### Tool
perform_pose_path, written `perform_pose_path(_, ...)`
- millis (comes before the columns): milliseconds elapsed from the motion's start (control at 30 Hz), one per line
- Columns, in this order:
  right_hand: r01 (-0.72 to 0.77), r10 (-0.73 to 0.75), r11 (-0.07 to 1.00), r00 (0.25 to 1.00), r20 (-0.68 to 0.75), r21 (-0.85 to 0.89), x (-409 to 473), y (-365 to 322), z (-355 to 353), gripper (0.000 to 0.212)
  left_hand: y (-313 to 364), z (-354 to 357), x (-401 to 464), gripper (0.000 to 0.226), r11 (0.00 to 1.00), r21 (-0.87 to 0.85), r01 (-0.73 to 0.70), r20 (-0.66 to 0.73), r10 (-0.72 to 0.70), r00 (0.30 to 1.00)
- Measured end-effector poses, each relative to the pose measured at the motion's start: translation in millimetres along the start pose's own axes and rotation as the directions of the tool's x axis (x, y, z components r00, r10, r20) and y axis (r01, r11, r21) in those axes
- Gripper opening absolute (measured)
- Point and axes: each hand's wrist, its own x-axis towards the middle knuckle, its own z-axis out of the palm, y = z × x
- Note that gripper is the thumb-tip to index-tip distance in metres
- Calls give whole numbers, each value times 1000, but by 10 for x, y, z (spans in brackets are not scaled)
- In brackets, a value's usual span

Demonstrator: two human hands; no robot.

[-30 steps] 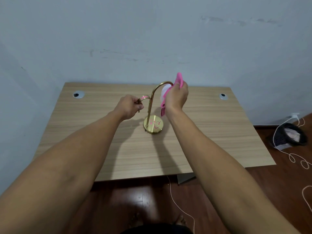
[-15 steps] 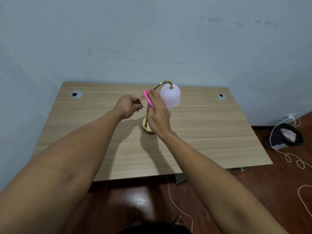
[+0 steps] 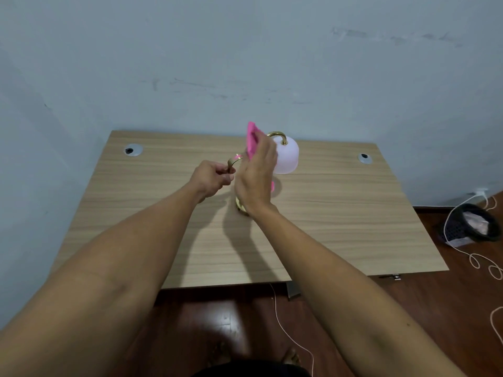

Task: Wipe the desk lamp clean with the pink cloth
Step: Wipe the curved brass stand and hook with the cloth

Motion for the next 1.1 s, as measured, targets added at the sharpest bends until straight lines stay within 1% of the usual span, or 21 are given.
perform_pose_path(67, 126, -82, 976, 968, 237, -177, -38, 98, 66, 51, -26, 1, 15, 14, 999, 35, -9, -19, 10, 1000)
perform_pose_path(133, 236, -83, 906, 913, 398, -352, -105, 220, 105, 54, -42, 1, 27, 20, 996, 83, -11, -50, 15, 999)
perform_pose_path(200, 328, -107, 854, 870, 482, -404, -148, 306, 86, 61, -50, -9, 32, 21, 996, 91, 2, -58, 4, 998)
perform_pose_path(300, 534, -231, 750, 764, 602, -390, -63, 419, -31, 61, -77, -37, 41, 18, 994, 110, 3, -51, 3, 999)
perform_pose_path(333, 568, -257, 727, 746, 615, -385, -20, 447, -62, 61, -81, -40, 44, 16, 992, 123, -2, -46, 8, 999)
perform_pose_path(367, 562, -265, 733, 754, 601, -382, 6, 455, -74, 60, -80, -41, 48, 15, 990, 138, -8, -44, 14, 999)
perform_pose_path(433, 484, -252, 798, 809, 531, -359, -6, 430, -48, 59, -71, -32, 61, 18, 984, 175, -25, -36, 32, 999)
perform_pose_path(467, 457, -247, 820, 826, 506, -345, -31, 421, -20, 59, -70, -29, 65, 18, 980, 194, -35, -30, 42, 999)
perform_pose_path(500, 454, -252, 828, 825, 505, -329, -52, 424, -1, 59, -68, -31, 65, 18, 976, 212, -45, -28, 52, 998)
perform_pose_path(567, 515, -296, 805, 778, 554, -293, -42, 457, -25, 59, -71, -42, 55, 19, 967, 248, -60, -34, 71, 997)
perform_pose_path(633, 600, -354, 750, 720, 597, -278, 25, 494, -106, 61, -70, -43, 38, 21, 963, 261, -72, -41, 85, 996)
perform_pose_path(667, 621, -371, 731, 709, 599, -283, 60, 500, -144, 62, -71, -38, 34, 20, 961, 264, -78, -41, 92, 995)
perform_pose_path(700, 618, -372, 734, 714, 593, -284, 82, 502, -169, 63, -74, -33, 32, 18, 960, 268, -81, -44, 97, 994)
perform_pose_path(767, 548, -347, 797, 760, 550, -253, 67, 483, -171, 59, -79, -22, 31, 15, 959, 272, -85, -57, 104, 993)
perform_pose_path(867, 373, -265, 909, 861, 434, -185, -23, 398, -108, 53, -72, -5, 19, 17, 968, 238, -82, -61, 100, 993)
perform_pose_path(900, 332, -235, 925, 881, 410, -185, -44, 362, -86, 53, -69, -4, 16, 17, 970, 228, -82, -64, 99, 993)
perform_pose_path(933, 328, -227, 924, 883, 410, -196, -52, 332, -68, 52, -67, -5, 14, 17, 970, 228, -83, -64, 100, 993)
perform_pose_path(967, 363, -242, 906, 866, 438, -217, -47, 312, -61, 51, -63, -10, 13, 16, 968, 238, -85, -61, 102, 993)
perform_pose_path(1000, 425, -269, 871, 833, 484, -246, -30, 309, -72, 51, -59, -15, 13, 15, 964, 250, -86, -56, 103, 993)
perform_pose_path(1100, 643, -347, 699, 687, 638, -313, 80, 341, -185, 57, -47, -30, 2, 13, 961, 261, -92, -45, 108, 993)
